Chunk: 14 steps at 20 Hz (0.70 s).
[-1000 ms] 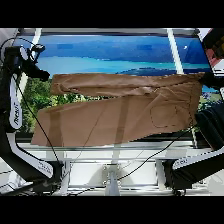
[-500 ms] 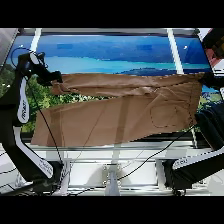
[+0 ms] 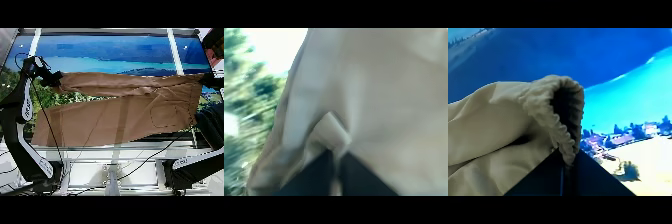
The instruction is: Fold the clothes and pants, and hang the long-sleeved shirts on hangers.
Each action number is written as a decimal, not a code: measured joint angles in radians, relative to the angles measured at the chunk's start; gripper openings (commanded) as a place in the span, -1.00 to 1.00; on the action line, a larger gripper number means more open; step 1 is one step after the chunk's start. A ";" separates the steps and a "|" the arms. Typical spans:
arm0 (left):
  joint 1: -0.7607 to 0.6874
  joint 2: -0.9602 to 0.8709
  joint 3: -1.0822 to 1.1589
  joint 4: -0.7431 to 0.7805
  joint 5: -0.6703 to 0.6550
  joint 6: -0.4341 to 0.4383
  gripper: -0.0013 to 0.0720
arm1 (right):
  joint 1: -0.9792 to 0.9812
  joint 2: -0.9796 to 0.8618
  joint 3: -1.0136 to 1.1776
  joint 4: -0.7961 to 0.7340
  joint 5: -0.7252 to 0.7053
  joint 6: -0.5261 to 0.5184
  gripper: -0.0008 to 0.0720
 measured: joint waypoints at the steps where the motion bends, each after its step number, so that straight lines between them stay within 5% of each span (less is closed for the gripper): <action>1: 0.000 -0.002 0.011 -0.003 -0.005 0.013 -0.90 | 0.000 0.000 0.000 0.000 0.000 0.000 -0.88; 7: 0.000 0.010 0.153 0.021 0.016 0.153 -0.90 | 0.000 0.000 -0.001 0.004 0.002 0.000 -0.88; 14: -0.001 0.151 0.198 0.067 0.209 0.293 -0.91 | 0.000 0.000 -0.001 0.097 -0.022 0.011 -0.88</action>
